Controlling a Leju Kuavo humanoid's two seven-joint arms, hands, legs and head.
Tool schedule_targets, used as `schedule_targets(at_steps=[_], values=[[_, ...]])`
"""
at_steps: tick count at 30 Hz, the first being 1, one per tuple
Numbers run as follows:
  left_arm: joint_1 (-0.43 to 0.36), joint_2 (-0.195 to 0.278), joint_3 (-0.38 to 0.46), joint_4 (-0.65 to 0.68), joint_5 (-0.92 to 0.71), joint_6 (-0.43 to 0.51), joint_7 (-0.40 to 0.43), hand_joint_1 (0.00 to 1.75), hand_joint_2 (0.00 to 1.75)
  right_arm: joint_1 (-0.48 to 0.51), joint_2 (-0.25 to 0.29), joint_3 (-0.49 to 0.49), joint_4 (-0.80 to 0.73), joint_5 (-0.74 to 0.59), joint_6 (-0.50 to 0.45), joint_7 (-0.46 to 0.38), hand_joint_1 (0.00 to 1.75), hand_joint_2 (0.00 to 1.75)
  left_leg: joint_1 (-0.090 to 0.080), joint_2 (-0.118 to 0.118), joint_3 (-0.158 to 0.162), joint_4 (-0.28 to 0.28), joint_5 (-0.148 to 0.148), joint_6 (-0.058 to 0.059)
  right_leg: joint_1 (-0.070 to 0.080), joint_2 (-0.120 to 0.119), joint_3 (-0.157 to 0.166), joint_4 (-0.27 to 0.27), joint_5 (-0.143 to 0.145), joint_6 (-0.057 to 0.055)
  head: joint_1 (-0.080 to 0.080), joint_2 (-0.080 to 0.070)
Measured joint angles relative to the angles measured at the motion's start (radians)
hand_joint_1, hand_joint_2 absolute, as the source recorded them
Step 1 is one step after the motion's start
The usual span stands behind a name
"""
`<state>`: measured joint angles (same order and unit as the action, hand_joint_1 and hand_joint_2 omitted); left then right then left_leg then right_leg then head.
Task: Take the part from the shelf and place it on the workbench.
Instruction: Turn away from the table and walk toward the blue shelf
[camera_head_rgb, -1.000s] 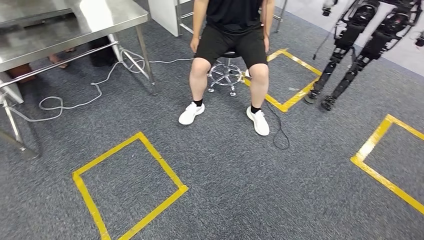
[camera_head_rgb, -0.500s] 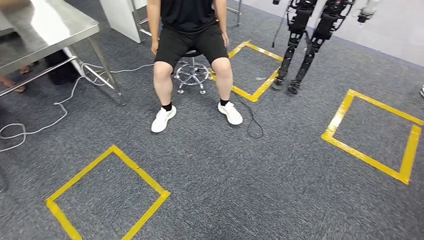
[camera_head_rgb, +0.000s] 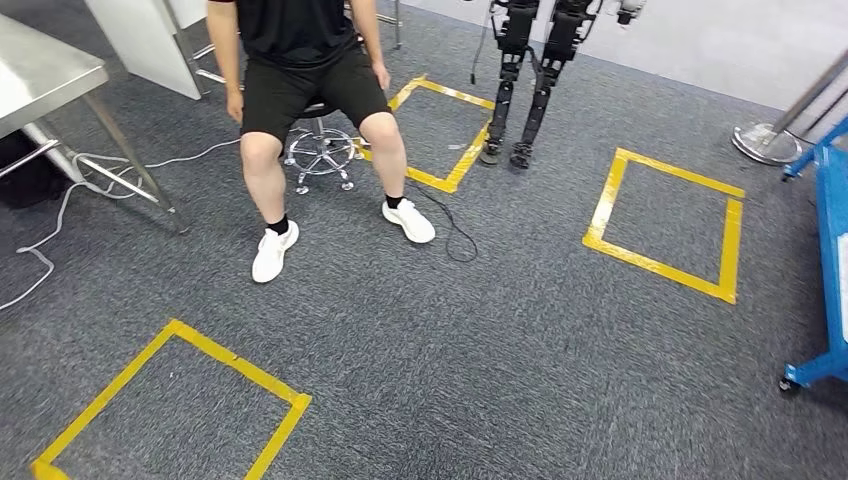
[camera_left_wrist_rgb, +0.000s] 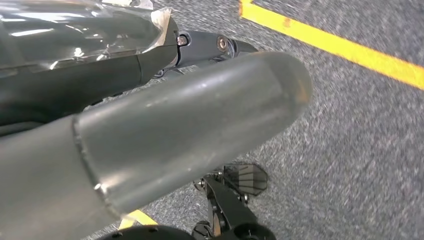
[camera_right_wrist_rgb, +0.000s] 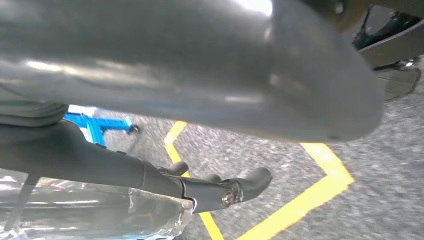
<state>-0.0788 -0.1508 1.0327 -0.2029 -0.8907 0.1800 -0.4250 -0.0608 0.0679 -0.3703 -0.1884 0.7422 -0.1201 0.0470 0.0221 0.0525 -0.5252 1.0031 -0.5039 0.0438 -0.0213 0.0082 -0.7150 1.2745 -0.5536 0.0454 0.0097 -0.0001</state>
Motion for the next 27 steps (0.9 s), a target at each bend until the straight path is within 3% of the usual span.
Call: schedule_targets(at_steps=[2,3,5,7,8,10,12,13,14,15,16,18,20,22,23,25,27], values=[[-0.001,-0.001,0.0,0.0,0.0,-0.002,-0.001,0.0,0.0,0.0,-0.002,0.0,0.0,0.003,0.002,0.001,0.0,0.0,0.0,0.023,0.004,0.0,-0.003,-0.006,-0.005,-0.031,0.076,-0.131,0.045,0.016,0.001,0.0],[-0.001,-0.002,0.0,0.0,0.0,-0.004,-0.002,0.0,0.0,-0.002,-0.003,0.0,0.0,0.005,0.004,0.002,0.0,0.0,-0.002,0.034,0.007,0.001,-0.007,-0.012,-0.003,-0.053,0.115,-0.197,0.065,0.018,0.002,0.0],[-0.002,-0.002,0.0,0.0,0.0,-0.011,-0.007,0.0,0.0,-0.007,-0.002,0.0,0.0,0.004,0.01,0.005,0.0,0.0,-0.007,0.053,0.013,0.002,-0.013,-0.025,0.005,-0.076,0.152,-0.265,0.083,0.007,0.001,0.0],[-0.007,-0.002,0.0,0.0,-0.005,-0.021,-0.014,0.0,0.0,-0.007,-0.002,0.0,0.0,0.0,0.013,0.007,0.0,0.0,-0.006,0.069,0.019,-0.001,-0.018,-0.036,0.009,-0.055,0.148,-0.265,0.086,-0.009,-0.001,0.0],[-0.009,-0.002,0.0,0.0,-0.008,-0.028,-0.018,0.0,0.0,-0.006,-0.002,0.0,0.0,-0.002,0.014,0.009,0.0,0.0,-0.003,0.062,0.02,0.004,-0.025,-0.042,0.005,-0.045,0.149,-0.267,0.088,-0.017,-0.001,0.0],[-0.011,-0.002,-0.001,0.0,-0.02,-0.045,-0.023,0.0,0.0,-0.007,-0.001,0.0,0.0,-0.004,0.014,0.011,0.0,0.0,0.004,0.016,-0.002,0.061,-0.069,-0.049,-0.003,-0.024,0.155,-0.272,0.093,-0.036,-0.006,0.0],[-0.009,-0.002,-0.002,0.0,-0.03,-0.056,-0.025,0.0,0.0,-0.012,0.002,0.0,0.0,-0.004,0.015,0.011,0.0,0.0,0.006,-0.037,-0.058,0.188,-0.132,-0.049,-0.001,-0.002,0.154,-0.272,0.096,-0.049,-0.01,0.0],[-0.007,-0.001,-0.002,0.0,-0.033,-0.06,-0.028,0.0,0.0,-0.014,0.003,0.0,0.0,-0.004,0.015,0.011,0.0,0.0,0.006,-0.048,-0.088,0.247,-0.152,-0.048,0.002,0.011,0.154,-0.272,0.096,-0.052,-0.011,0.0],[-0.006,-0.001,-0.002,0.0,-0.036,-0.063,-0.032,0.0,0.0,-0.017,0.004,0.0,0.0,-0.005,0.015,0.011,0.0,0.0,0.006,-0.053,-0.107,0.278,-0.153,-0.049,0.005,0.026,0.154,-0.271,0.096,-0.052,-0.011,0.0],[-0.005,0.0,-0.003,0.0,-0.04,-0.068,-0.04,0.0,0.0,-0.019,0.003,0.0,0.0,-0.007,0.016,0.01,0.0,0.0,0.007,-0.055,-0.111,0.274,-0.135,-0.049,0.006,0.04,0.155,-0.269,0.096,-0.051,-0.011,0.0],[-0.004,0.002,-0.005,0.0,-0.048,-0.075,-0.051,0.0,0.0,-0.021,0.003,-0.002,0.0,-0.012,0.016,0.009,0.0,0.0,0.009,-0.058,-0.098,0.233,-0.1,-0.049,0.007,0.054,0.155,-0.267,0.096,-0.051,-0.011,0.0],[-0.005,0.009,-0.014,0.0,-0.07,-0.092,-0.075,0.0,0.0,-0.027,0.001,-0.009,0.0,-0.025,0.015,0.001,0.0,0.0,0.014,-0.092,-0.047,0.108,-0.033,-0.048,0.01,0.081,0.152,-0.259,0.094,-0.048,-0.011,0.0],[-0.006,0.015,-0.029,0.0,-0.097,-0.105,-0.089,0.0,0.0,-0.03,0.001,-0.023,0.0,-0.04,0.012,-0.015,0.0,0.0,0.014,-0.123,-0.019,0.038,-0.014,-0.044,0.014,0.102,0.142,-0.254,0.093,-0.038,-0.01,0.0],[-0.007,0.02,-0.047,0.0,-0.118,-0.112,-0.086,0.0,0.0,-0.025,0.0,-0.039,0.0,-0.053,0.008,-0.028,0.0,0.0,0.006,-0.113,-0.016,0.03,-0.016,-0.033,0.012,0.121,0.13,-0.257,0.098,-0.024,-0.01,0.0],[-0.008,0.022,-0.054,0.0,-0.123,-0.113,-0.081,0.0,0.0,-0.019,-0.001,-0.046,0.0,-0.057,0.007,-0.031,0.0,0.0,0.005,-0.101,-0.014,0.025,-0.011,-0.024,0.01,0.117,0.125,-0.253,0.098,-0.018,-0.01,0.0],[-0.007,0.024,-0.062,0.0,-0.126,-0.112,-0.074,0.0,0.0,-0.009,-0.002,-0.058,0.0,-0.06,0.003,-0.034,0.0,0.0,0.005,-0.076,-0.009,0.012,-0.002,-0.008,0.011,0.075,0.099,-0.206,0.073,-0.017,-0.007,0.0],[-0.002,0.026,-0.063,0.0,-0.127,-0.107,-0.076,0.0,0.0,-0.005,-0.001,-0.064,0.0,-0.058,0.0,-0.035,0.0,0.0,0.004,-0.046,-0.008,0.008,0.0,0.0,0.01,0.023,0.037,-0.086,0.015,-0.024,-0.003,0.0]])
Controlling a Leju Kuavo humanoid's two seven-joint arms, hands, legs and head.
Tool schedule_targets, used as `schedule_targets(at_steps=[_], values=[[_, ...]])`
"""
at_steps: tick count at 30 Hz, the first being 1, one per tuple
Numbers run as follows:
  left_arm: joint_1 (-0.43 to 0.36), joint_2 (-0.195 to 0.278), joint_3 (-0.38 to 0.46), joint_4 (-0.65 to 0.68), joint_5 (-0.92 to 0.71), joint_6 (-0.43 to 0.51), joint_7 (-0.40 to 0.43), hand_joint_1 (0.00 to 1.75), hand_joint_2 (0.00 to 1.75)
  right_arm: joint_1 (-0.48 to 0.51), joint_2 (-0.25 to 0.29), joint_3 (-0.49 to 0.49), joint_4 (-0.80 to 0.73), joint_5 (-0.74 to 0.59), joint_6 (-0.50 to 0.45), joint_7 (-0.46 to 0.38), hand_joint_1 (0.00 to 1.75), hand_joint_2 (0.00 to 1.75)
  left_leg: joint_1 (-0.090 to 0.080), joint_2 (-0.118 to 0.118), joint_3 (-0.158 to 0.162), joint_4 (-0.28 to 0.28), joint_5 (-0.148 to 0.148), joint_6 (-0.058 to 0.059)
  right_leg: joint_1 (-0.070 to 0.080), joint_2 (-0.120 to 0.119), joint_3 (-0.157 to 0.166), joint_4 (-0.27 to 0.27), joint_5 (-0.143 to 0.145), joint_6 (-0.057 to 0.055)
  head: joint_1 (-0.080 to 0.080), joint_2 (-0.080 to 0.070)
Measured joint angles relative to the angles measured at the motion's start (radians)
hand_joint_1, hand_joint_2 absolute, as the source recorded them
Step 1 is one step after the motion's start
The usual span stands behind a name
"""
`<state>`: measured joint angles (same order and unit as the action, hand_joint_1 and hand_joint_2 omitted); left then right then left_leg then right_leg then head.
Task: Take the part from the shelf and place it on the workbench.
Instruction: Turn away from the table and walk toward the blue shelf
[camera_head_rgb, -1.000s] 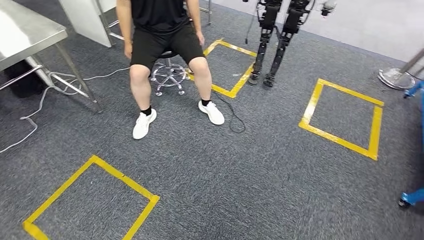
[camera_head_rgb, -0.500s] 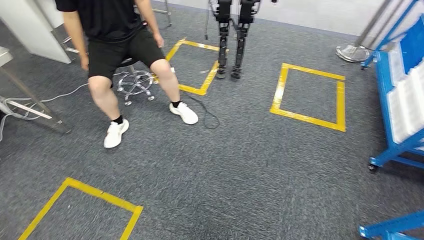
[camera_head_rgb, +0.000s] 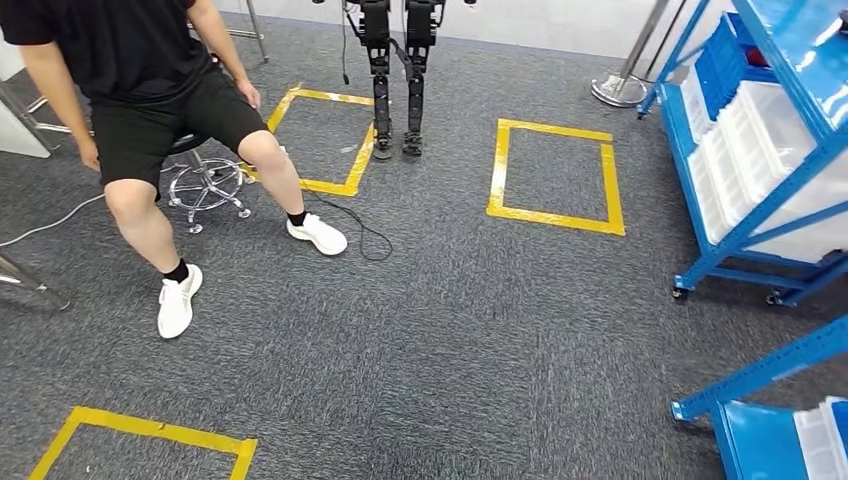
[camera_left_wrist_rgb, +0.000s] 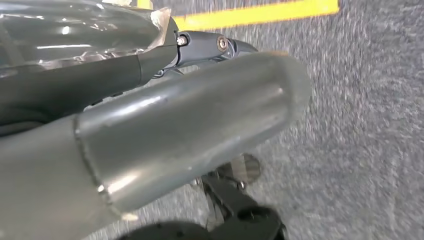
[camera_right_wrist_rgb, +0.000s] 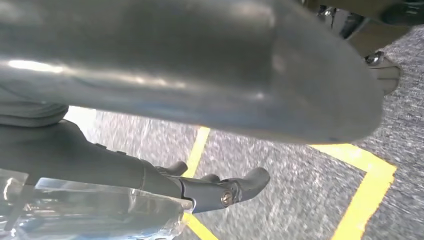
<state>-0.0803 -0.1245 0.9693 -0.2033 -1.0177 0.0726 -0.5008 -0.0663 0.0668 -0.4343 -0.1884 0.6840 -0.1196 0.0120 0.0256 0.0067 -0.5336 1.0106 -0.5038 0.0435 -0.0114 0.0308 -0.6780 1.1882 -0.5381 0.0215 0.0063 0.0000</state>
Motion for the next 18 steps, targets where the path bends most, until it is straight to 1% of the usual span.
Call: schedule_targets(at_steps=[1,2,3,4,5,6,7,8,9,10,11,12,13,14,15,16,17,18], values=[[0.003,0.001,-0.002,0.0,0.0,0.003,-0.004,0.0,0.0,0.001,0.001,-0.003,0.0,0.002,-0.001,0.0,0.0,0.0,-0.002,0.017,0.0,0.0,-0.001,0.001,-0.003,-0.01,-0.033,0.064,-0.025,0.001,0.001,0.0],[0.004,0.001,-0.004,0.0,-0.002,0.005,-0.008,0.0,0.0,0.003,0.001,-0.005,0.0,0.004,-0.001,-0.001,0.0,0.0,-0.003,0.032,0.0,0.0,-0.002,0.001,-0.006,-0.016,-0.053,0.106,-0.037,0.006,0.001,0.0],[0.005,0.002,-0.008,0.0,-0.004,0.008,-0.012,0.0,0.0,0.005,0.001,-0.007,0.0,0.006,-0.001,-0.001,0.0,0.0,-0.003,0.045,0.001,0.0,-0.003,0.0,-0.009,-0.02,-0.052,0.108,-0.033,0.014,0.001,0.0],[0.005,0.002,-0.012,0.0,-0.007,0.01,-0.015,0.0,0.0,0.008,0.001,-0.008,0.0,0.007,-0.001,-0.002,0.0,0.0,-0.003,0.057,0.003,0.001,-0.005,-0.002,-0.013,-0.027,-0.031,0.072,-0.016,0.025,0.002,0.0],[0.005,0.002,-0.015,0.0,-0.009,0.012,-0.016,0.0,0.0,0.009,0.001,-0.009,0.0,0.009,-0.001,-0.003,0.0,0.0,-0.002,0.068,0.006,0.001,-0.008,-0.006,-0.016,-0.044,0.007,0.005,0.009,0.035,0.002,0.0],[0.005,0.002,-0.017,0.0,-0.011,0.014,-0.017,0.0,0.0,0.009,0.002,-0.009,0.0,0.01,-0.001,-0.004,0.0,0.0,-0.004,0.079,0.01,0.001,-0.012,-0.012,-0.018,-0.072,0.047,-0.067,0.034,0.04,0.003,0.0],[0.005,0.002,-0.018,0.0,-0.011,0.015,-0.017,0.0,0.0,0.008,0.003,-0.009,0.0,0.011,-0.002,-0.006,0.0,0.0,-0.006,0.089,0.015,0.002,-0.017,-0.019,-0.015,-0.095,0.077,-0.121,0.052,0.04,0.003,0.0],[0.005,0.003,-0.02,0.0,-0.012,0.017,-0.017,0.0,0.0,0.007,0.004,-0.01,0.0,0.013,-0.002,-0.007,0.0,0.0,-0.009,0.099,0.02,0.002,-0.022,-0.026,-0.012,-0.111,0.096,-0.153,0.063,0.035,0.002,0.0],[0.004,0.003,-0.021,0.0,-0.012,0.019,-0.017,0.0,0.0,0.006,0.006,-0.01,0.0,0.015,-0.003,-0.008,0.0,0.0,-0.011,0.109,0.026,0.0,-0.025,-0.032,-0.007,-0.114,0.099,-0.162,0.066,0.026,0.002,0.0],[0.002,0.003,-0.022,0.0,-0.012,0.021,-0.016,0.0,0.0,0.006,0.006,-0.01,0.0,0.017,-0.003,-0.009,0.0,0.0,-0.01,0.12,0.031,-0.003,-0.027,-0.038,-0.004,-0.101,0.098,-0.163,0.068,0.018,0.001,0.0],[0.0,0.003,-0.023,0.0,-0.012,0.022,-0.015,0.0,0.0,0.007,0.005,-0.01,0.0,0.02,-0.003,-0.009,0.0,0.0,-0.007,0.124,0.035,-0.004,-0.03,-0.044,-0.008,-0.088,0.098,-0.164,0.069,0.009,0.0,0.0],[-0.001,0.003,-0.023,0.0,-0.012,0.022,-0.015,0.0,0.0,0.008,0.005,-0.01,0.0,0.022,-0.003,-0.009,0.0,0.0,-0.003,0.11,0.035,0.005,-0.04,-0.049,-0.012,-0.076,0.099,-0.166,0.071,0.002,-0.001,0.0],[-0.002,0.003,-0.024,0.0,-0.012,0.023,-0.014,0.0,0.0,0.009,0.005,-0.01,0.0,0.024,-0.003,-0.008,0.0,0.0,0.0,0.084,0.026,0.03,-0.06,-0.053,-0.015,-0.064,0.1,-0.168,0.074,-0.008,-0.004,0.0],[-0.002,0.002,-0.024,0.0,-0.012,0.023,-0.014,0.0,0.0,0.009,0.005,-0.01,0.0,0.025,-0.003,-0.008,0.0,0.0,0.003,0.05,0.005,0.079,-0.092,-0.055,-0.017,-0.052,0.104,-0.169,0.075,-0.017,-0.006,0.0],[-0.001,0.002,-0.024,0.0,-0.012,0.023,-0.014,0.0,0.0,0.008,0.006,-0.01,0.0,0.027,-0.003,-0.008,0.0,0.0,0.004,0.018,-0.026,0.145,-0.129,-0.054,-0.012,-0.04,0.103,-0.169,0.076,-0.023,-0.008,0.0],[0.001,0.002,-0.024,0.001,-0.012,0.023,-0.014,0.0,0.0,0.008,0.006,-0.01,0.0,0.027,-0.003,-0.007,0.0,0.0,0.004,0.002,-0.061,0.216,-0.159,-0.052,-0.008,-0.026,0.103,-0.169,0.076,-0.027,-0.009,0.0],[0.003,0.002,-0.024,0.001,-0.012,0.023,-0.014,0.0,0.0,0.008,0.007,-0.01,0.0,0.028,-0.003,-0.007,0.0,0.0,0.003,-0.006,-0.09,0.269,-0.175,-0.05,-0.003,-0.011,0.103,-0.168,0.075,-0.029,-0.009,0.0],[0.004,0.002,-0.024,0.001,-0.012,0.023,-0.013,0.0,0.0,0.009,0.007,-0.01,0.0,0.029,-0.003,-0.007,0.0,0.0,0.003,-0.008,-0.105,0.288,-0.168,-0.048,0.0,0.004,0.104,-0.168,0.075,-0.029,-0.009,0.0]])
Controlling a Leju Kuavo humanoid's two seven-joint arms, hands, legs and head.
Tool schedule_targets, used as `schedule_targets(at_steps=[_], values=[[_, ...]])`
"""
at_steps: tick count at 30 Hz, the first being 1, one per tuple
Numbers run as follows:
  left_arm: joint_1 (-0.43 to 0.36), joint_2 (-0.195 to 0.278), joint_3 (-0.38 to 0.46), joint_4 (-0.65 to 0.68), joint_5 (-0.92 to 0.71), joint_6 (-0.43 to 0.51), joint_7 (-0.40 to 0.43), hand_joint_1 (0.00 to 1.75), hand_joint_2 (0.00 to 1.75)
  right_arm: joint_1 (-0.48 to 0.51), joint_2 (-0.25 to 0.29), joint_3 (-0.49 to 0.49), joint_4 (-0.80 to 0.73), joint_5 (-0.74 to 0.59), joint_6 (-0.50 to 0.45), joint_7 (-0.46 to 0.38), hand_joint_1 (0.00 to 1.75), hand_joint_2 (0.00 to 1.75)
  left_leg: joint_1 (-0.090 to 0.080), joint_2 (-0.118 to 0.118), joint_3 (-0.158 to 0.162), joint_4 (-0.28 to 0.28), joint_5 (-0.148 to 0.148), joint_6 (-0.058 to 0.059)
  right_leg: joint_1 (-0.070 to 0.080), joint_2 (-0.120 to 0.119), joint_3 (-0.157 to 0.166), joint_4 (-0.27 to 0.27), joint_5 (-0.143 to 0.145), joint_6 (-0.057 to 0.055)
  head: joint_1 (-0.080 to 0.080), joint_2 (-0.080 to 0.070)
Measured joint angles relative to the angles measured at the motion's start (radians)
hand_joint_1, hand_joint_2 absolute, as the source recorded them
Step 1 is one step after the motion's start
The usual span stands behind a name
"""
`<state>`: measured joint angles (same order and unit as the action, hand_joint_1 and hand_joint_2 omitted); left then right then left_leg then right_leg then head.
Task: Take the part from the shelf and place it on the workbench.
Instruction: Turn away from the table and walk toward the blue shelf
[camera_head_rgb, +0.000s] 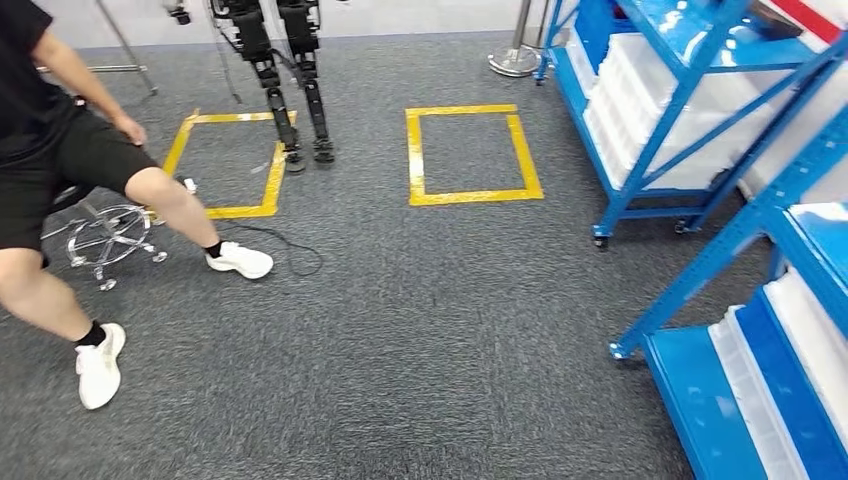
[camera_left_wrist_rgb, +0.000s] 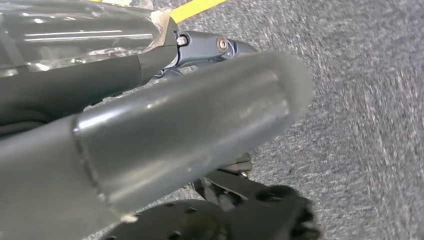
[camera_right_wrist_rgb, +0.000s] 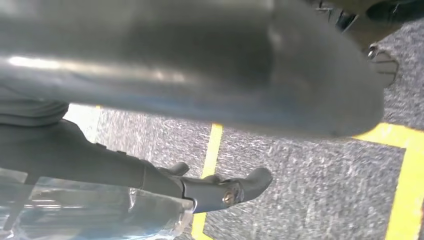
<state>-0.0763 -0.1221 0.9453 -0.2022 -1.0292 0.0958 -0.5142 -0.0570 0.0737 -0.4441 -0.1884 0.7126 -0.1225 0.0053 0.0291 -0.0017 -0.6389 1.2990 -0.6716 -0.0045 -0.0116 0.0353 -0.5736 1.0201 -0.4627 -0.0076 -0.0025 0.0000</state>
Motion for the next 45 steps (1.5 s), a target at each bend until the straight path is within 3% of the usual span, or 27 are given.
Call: schedule_targets(at_steps=[2,4,6,8,9,11,12,13,15,16,17,19,21,23,24,26,28,30,31,32,34,35,37,39,41,43,45], values=[[0.001,0.0,0.0,0.0,0.0,0.0,0.002,0.0,0.0,0.001,0.0,0.0,0.0,0.003,0.0,0.002,0.0,0.0,0.0,-0.01,0.021,-0.072,0.067,0.007,0.003,0.031,0.005,0.001,0.0,0.0,0.0,0.0],[0.002,0.0,0.0,0.0,0.0,0.0,0.007,0.0,0.0,0.0,0.002,0.0,0.0,0.006,0.0,0.007,0.0,0.0,0.0,-0.052,0.071,-0.2,0.136,0.016,0.006,0.057,0.006,0.003,-0.001,0.002,0.0,0.0],[0.002,0.001,0.0,0.0,0.0,0.0,0.013,0.0,0.0,-0.001,0.003,0.0,0.0,0.009,0.0,0.009,0.0,0.0,-0.004,-0.079,0.094,-0.26,0.156,0.022,0.007,0.077,-0.001,0.004,0.001,0.01,0.001,0.0],[0.002,0.001,0.0,0.0,0.0,0.0,0.014,0.0,0.0,0.002,0.004,0.0,0.0,0.014,0.0,0.01,0.0,0.0,-0.01,-0.06,0.098,-0.27,0.16,0.032,0.005,0.095,-0.01,0.001,0.006,0.024,0.001,0.0],[0.001,0.0,0.0,0.0,0.0,0.0,0.013,0.0,0.0,0.004,0.003,0.0,0.0,0.017,0.0,0.01,0.0,0.0,-0.011,-0.049,0.104,-0.279,0.165,0.04,0.004,0.085,-0.016,0.006,0.004,0.029,0.001,0.0],[0.003,0.0,0.0,0.0,0.0,0.001,0.01,0.0,0.0,0.004,0.003,0.0,0.0,0.023,0.001,0.011,0.0,0.0,-0.01,-0.021,0.114,-0.298,0.176,0.055,0.006,0.035,-0.047,0.06,-0.027,0.03,0.007,0.0],[0.004,0.001,0.0,0.0,0.001,0.002,0.008,0.0,0.0,0.002,0.002,0.0,0.0,0.025,0.001,0.012,0.0,0.0,-0.012,-0.006,0.117,-0.302,0.179,0.058,0.004,0.005,-0.074,0.114,-0.054,0.028,0.009,0.0],[0.006,0.001,0.0,0.0,0.001,0.002,0.006,0.0,0.0,0.001,0.003,0.0,0.0,0.027,0.001,0.012,0.0,0.0,-0.013,0.01,0.116,-0.302,0.179,0.06,0.002,-0.01,-0.106,0.178,-0.083,0.027,0.012,0.0],[0.007,0.002,0.0,0.0,0.001,0.004,0.004,0.0,0.0,0.001,0.003,0.0,0.0,0.03,0.002,0.014,0.0,0.0,-0.015,0.039,0.115,-0.302,0.178,0.059,-0.005,-0.021,-0.149,0.267,-0.11,0.037,0.012,0.0],[0.007,0.003,0.0,0.0,0.001,0.004,0.003,0.0,0.0,0.002,0.004,0.0,0.0,0.031,0.002,0.014,0.0,0.0,-0.015,0.051,0.116,-0.301,0.177,0.058,-0.01,-0.025,-0.145,0.262,-0.101,0.047,0.012,0.0],[0.007,0.003,0.0,0.0,0.0,0.004,0.002,0.0,0.0,0.002,0.004,0.0,0.0,0.032,0.002,0.014,0.0,0.0,-0.014,0.063,0.117,-0.301,0.175,0.055,-0.015,-0.033,-0.12,0.218,-0.08,0.059,0.013,0.0],[0.007,0.003,0.0,0.0,-0.003,0.004,0.0,0.0,0.0,0.0,0.005,0.0,0.0,0.036,0.002,0.014,0.0,0.0,-0.017,0.084,0.122,-0.297,0.168,0.044,-0.02,-0.083,-0.044,0.081,-0.031,0.076,0.015,0.0],[0.008,0.004,0.0,0.0,-0.007,0.006,-0.001,0.0,0.0,-0.005,0.008,0.001,0.0,0.038,0.002,0.014,0.0,0.0,-0.023,0.106,0.128,-0.293,0.158,0.03,-0.013,-0.118,-0.002,0.006,-0.008,0.067,0.013,0.0],[0.006,0.004,0.0,0.0,-0.009,0.008,-0.002,0.0,0.0,-0.005,0.008,0.001,0.0,0.038,0.001,0.013,0.0,0.0,-0.022,0.128,0.136,-0.294,0.151,0.019,-0.007,-0.101,0.0,-0.001,-0.003,0.048,0.008,0.0],[0.005,0.004,0.0,0.0,-0.01,0.009,-0.002,0.0,0.0,-0.003,0.008,0.001,0.0,0.037,0.001,0.013,0.0,0.0,-0.017,0.126,0.138,-0.29,0.146,0.014,-0.011,-0.089,0.0,-0.002,-0.002,0.041,0.006,0.0],[0.004,0.004,-0.001,0.0,-0.014,0.01,-0.002,0.0,0.0,-0.001,0.008,0.001,0.0,0.036,0.0,0.013,0.0,0.0,-0.009,0.083,0.119,-0.239,0.108,0.006,-0.016,-0.066,0.001,-0.005,0.002,0.023,0.006,0.0],[0.009,0.004,-0.001,0.002,-0.019,0.01,-0.002,0.0,0.0,-0.002,0.01,0.0,0.0,0.036,0.0,0.013,0.0,0.0,-0.006,0.025,0.062,-0.116,0.039,0.005,-0.013,-0.043,-0.001,-0.005,0.004,0.007,0.006,0.0],[0.013,0.004,-0.002,0.004,-0.021,0.011,-0.002,0.0,0.0,-0.001,0.012,0.0,0.0,0.036,0.0,0.013,0.0,0.0,-0.006,0.005,0.008,-0.012,0.003,0.006,-0.006,-0.015,-0.002,-0.005,0.005,0.002,0.006,0.0],[0.014,0.004,-0.002,0.004,-0.021,0.012,-0.002,0.0,0.0,0.0,0.013,0.0,0.0,0.036,0.0,0.013,0.0,0.0,-0.006,0.002,0.002,-0.007,0.015,0.007,-0.005,-0.001,-0.001,-0.004,0.005,0.002,0.006,0.0],[0.014,0.004,-0.004,0.004,-0.021,0.012,-0.002,0.0,0.0,0.002,0.013,0.0,0.0,0.037,0.0,0.014,0.0,0.0,-0.005,-0.002,0.015,-0.041,0.046,0.009,-0.004,0.013,0.001,-0.004,0.006,0.002,0.006,0.0],[0.014,0.004,-0.008,0.004,-0.022,0.015,-0.003,0.0,0.0,0.004,0.013,0.0,0.0,0.039,0.0,0.014,0.0,0.0,0.001,-0.036,0.071,-0.168,0.118,0.01,-0.002,0.04,0.002,0.0,0.006,0.005,0.006,0.0],[0.013,0.004,-0.011,0.005,-0.022,0.016,-0.003,0.0,0.0,0.003,0.013,0.0,0.0,0.04,0.0,0.014,0.0,0.0,0.003,-0.055,0.093,-0.219,0.139,0.01,0.0,0.051,0.0,0.002,0.007,0.009,0.007,0.0],[0.013,0.005,-0.014,0.005,-0.024,0.019,-0.001,0.0,0.0,0.002,0.014,0.0,0.0,0.043,0.0,0.014,0.0,0.0,0.0,-0.075,0.107,-0.258,0.148,0.014,0.004,0.071,-0.009,0.004,0.012,0.021,0.008,0.0],[0.012,0.004,-0.016,0.005,-0.025,0.019,0.001,0.0,0.0,0.005,0.014,0.0,0.0,0.044,0.0,0.014,0.0,0.0,-0.006,-0.051,0.106,-0.264,0.157,0.028,0.003,0.082,-0.023,0.004,0.017,0.035,0.008,0.0],[0.011,0.003,-0.017,0.005,-0.027,0.019,0.001,0.0,0.0,0.007,0.013,0.0,0.0,0.045,0.0,0.014,0.0,0.0,-0.008,-0.026,0.106,-0.274,0.167,0.047,0.004,0.047,-0.051,0.045,-0.005,0.037,0.011,0.0],[0.012,0.004,-0.017,0.005,-0.03,0.02,0.001,0.0,0.0,0.006,0.014,0.001,0.0,0.045,0.0,0.014,0.0,0.0,-0.011,0.002,0.103,-0.278,0.171,0.058,0.003,-0.003,-0.108,0.159,-0.062,0.029,0.015,0.0],[0.013,0.004,-0.017,0.005,-0.031,0.02,0.002,0.0,0.0,0.007,0.014,0.001,0.0,0.045,0.0,0.014,0.0,0.0,-0.015,0.032,0.099,-0.278,0.171,0.06,0.0,-0.018,-0.161,0.273,-0.105,0.03,0.017,0.0]])
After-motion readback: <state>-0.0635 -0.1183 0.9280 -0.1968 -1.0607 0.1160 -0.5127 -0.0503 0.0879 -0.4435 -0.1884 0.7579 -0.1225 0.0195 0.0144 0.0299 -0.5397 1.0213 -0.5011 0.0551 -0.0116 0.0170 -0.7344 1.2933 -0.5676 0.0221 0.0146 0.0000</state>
